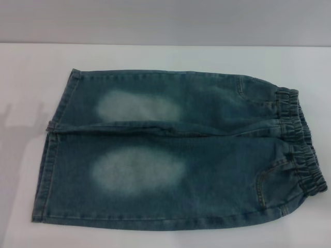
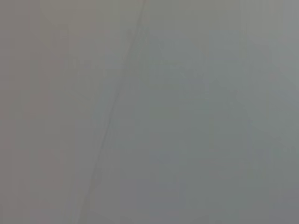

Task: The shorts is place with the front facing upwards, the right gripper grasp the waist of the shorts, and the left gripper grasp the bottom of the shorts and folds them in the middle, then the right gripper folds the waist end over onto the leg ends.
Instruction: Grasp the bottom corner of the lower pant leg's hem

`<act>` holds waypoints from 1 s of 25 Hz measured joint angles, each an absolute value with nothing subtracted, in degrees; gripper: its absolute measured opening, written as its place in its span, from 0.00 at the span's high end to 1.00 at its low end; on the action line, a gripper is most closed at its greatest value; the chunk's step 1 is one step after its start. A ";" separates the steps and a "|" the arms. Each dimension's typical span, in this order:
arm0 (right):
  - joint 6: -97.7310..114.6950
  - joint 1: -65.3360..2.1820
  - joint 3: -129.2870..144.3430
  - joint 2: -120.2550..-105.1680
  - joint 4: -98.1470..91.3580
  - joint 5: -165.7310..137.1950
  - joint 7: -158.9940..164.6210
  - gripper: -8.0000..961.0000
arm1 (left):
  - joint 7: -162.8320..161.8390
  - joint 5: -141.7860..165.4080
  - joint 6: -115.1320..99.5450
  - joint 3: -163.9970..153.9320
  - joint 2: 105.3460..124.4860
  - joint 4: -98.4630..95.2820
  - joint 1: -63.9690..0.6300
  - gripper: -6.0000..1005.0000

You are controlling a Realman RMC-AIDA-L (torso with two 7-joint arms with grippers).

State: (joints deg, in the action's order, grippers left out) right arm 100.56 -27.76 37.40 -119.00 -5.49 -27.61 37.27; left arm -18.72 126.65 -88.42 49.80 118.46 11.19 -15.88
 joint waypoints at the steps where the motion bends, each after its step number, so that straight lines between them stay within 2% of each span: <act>1: 101.13 -27.61 37.55 -119.00 -5.36 -27.72 37.28 0.42 | -18.72 126.65 -88.48 49.66 118.47 11.26 -15.88 0.20; 14: 108.07 -26.09 37.95 -119.05 -4.85 -28.60 37.67 0.41 | -18.72 126.65 -89.37 46.93 118.54 12.57 -14.63 0.20; 25: 101.93 -23.07 37.24 -118.75 -4.83 -28.21 36.90 0.42 | -18.75 126.59 -92.39 46.61 118.38 12.22 -14.00 0.20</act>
State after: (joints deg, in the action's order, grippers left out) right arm 101.93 -23.07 37.24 -118.75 -4.83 -28.21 36.90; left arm -18.75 126.59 -92.39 46.61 118.38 12.22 -14.00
